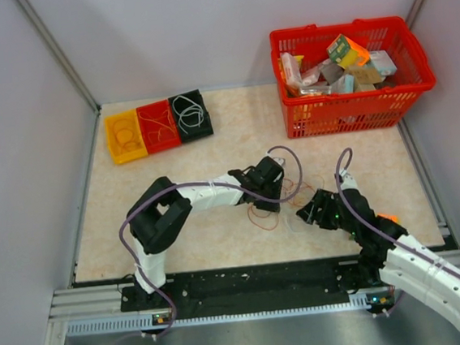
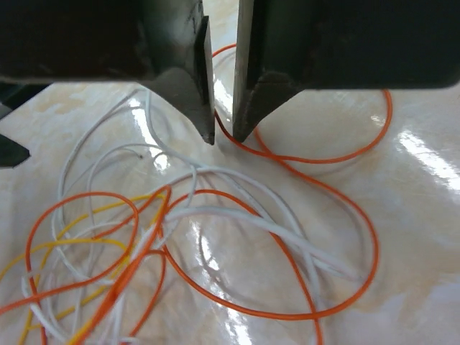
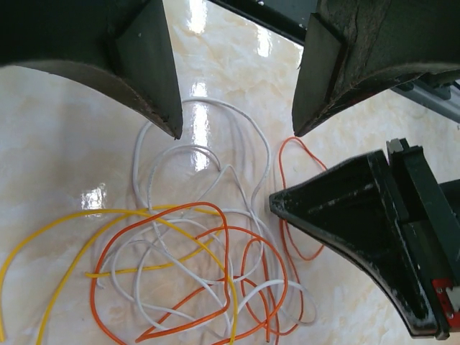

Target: Untangle the cables

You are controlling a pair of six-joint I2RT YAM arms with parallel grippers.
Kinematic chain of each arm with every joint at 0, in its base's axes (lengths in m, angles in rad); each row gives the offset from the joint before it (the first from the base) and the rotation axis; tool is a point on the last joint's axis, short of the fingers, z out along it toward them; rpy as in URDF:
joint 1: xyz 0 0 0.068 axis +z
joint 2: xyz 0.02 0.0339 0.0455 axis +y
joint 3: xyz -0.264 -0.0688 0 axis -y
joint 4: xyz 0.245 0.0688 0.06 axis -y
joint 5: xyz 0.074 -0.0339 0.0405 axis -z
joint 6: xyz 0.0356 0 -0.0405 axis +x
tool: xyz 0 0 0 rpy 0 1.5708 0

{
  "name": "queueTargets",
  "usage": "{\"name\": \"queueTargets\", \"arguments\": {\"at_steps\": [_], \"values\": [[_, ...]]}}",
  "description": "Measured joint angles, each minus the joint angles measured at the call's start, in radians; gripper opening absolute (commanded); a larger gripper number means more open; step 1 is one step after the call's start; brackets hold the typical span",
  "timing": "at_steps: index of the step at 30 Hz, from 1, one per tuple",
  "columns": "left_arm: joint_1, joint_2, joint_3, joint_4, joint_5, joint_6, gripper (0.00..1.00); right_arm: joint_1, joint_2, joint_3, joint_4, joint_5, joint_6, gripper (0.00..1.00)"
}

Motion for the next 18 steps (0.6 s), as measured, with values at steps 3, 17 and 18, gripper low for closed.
{"name": "queueTargets", "arguments": {"at_steps": [3,17,18], "values": [[0.001,0.006,0.009,-0.018,-0.036,-0.018,0.00,0.000,-0.002,-0.007,0.002,-0.010,0.000,0.62],[0.002,-0.715,-0.100,-0.030,-0.244,0.120,0.00,0.000,0.269,0.001,0.200,-0.112,-0.039,0.38],[0.002,-0.787,-0.098,-0.013,-0.243,0.143,0.00,0.000,0.299,0.008,0.219,-0.117,-0.042,0.39]]}}
